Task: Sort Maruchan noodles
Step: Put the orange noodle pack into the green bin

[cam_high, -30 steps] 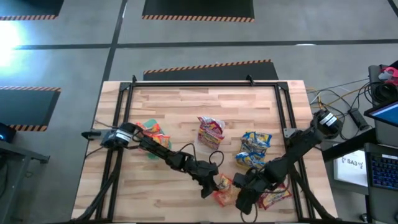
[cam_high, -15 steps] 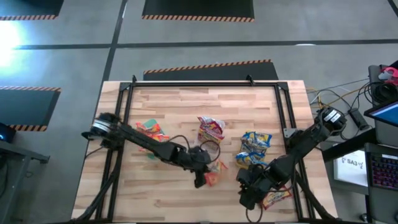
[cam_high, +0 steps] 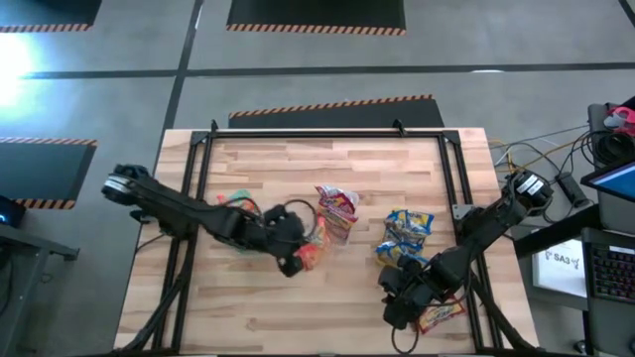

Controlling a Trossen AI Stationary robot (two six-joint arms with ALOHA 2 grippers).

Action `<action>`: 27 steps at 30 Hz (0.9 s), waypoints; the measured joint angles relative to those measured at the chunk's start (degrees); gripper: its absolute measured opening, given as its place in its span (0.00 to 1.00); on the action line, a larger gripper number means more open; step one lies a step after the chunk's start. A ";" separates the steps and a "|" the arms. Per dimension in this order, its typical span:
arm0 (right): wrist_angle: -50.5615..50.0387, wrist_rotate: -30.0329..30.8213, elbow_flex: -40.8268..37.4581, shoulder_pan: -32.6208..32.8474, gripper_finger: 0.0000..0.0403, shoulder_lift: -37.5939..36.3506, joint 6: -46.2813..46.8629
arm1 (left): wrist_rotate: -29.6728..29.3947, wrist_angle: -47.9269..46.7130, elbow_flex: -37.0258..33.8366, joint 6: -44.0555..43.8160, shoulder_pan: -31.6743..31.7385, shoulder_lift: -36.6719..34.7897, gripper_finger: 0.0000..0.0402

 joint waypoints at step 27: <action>0.39 1.76 -0.04 -0.12 0.33 0.00 -9.23 | -26.78 -54.64 -0.49 -30.72 -1.83 -16.69 0.00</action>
